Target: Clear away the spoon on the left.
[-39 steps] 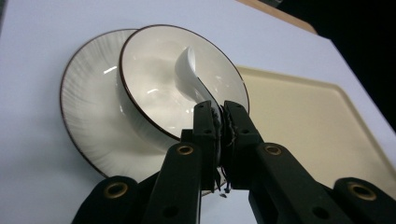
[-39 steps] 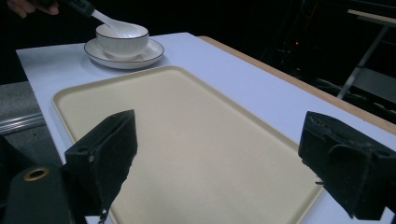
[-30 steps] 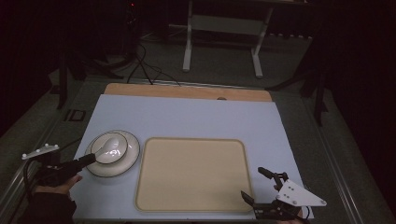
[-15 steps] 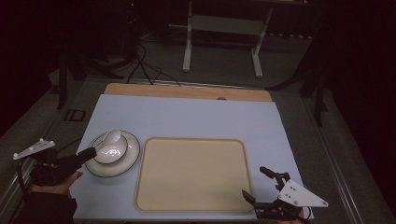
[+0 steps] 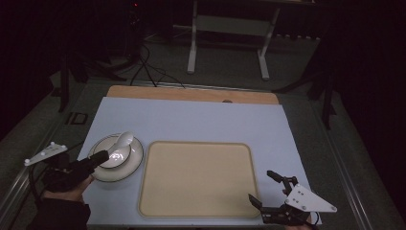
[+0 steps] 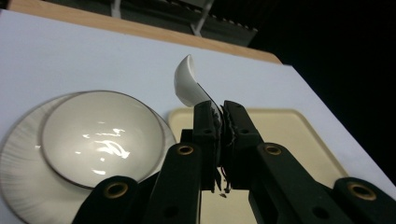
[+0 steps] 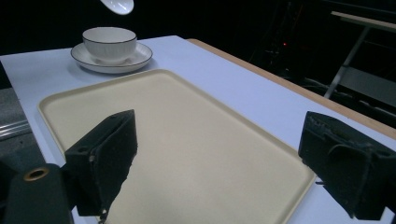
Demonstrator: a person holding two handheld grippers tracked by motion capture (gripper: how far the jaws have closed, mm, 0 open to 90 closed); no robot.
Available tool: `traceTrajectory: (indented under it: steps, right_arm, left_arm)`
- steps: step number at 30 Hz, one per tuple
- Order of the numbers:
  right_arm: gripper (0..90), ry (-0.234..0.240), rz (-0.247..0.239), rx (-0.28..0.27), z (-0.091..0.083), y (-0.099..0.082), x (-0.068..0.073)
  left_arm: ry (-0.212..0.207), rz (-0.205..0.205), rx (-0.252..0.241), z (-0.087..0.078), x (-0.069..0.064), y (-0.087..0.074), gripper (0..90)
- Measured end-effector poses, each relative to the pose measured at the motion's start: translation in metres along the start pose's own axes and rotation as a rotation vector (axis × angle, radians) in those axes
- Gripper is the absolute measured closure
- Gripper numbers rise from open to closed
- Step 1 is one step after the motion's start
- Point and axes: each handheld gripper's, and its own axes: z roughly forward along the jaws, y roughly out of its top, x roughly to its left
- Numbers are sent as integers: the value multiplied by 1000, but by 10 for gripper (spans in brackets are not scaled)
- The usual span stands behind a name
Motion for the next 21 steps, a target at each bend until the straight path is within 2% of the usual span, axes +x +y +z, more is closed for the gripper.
traceTrajectory:
  steps: [4,6,8,10,12,14,17,19,21]
  right_arm:
    - [116,-4,-6,1,1,0,1]
    - [116,1,3,3,2,0,1]
    - [116,2,9,3,2,0,0]
    - [116,2,16,1,2,0,-1]
    - [116,1,11,-1,2,0,0]
    - [116,-4,13,-3,3,0,0]
    - [116,1,24,-2,7,0,0]
    - [116,6,13,2,9,1,1]
    - [116,0,-1,4,10,1,4]
  left_arm:
    - [-33,-7,20,3,-10,-4,855]
    - [-26,-1,22,5,-16,-4,855]
    - [-41,7,32,8,-22,-5,855]
    - [-63,-9,32,11,-28,-6,855]
    - [-58,24,35,13,-34,-8,854]
    - [-69,35,44,16,-38,-10,855]
    - [-70,26,33,20,-42,-13,854]
    - [-52,49,25,23,-45,-15,855]
    - [-58,44,25,25,-45,-19,855]
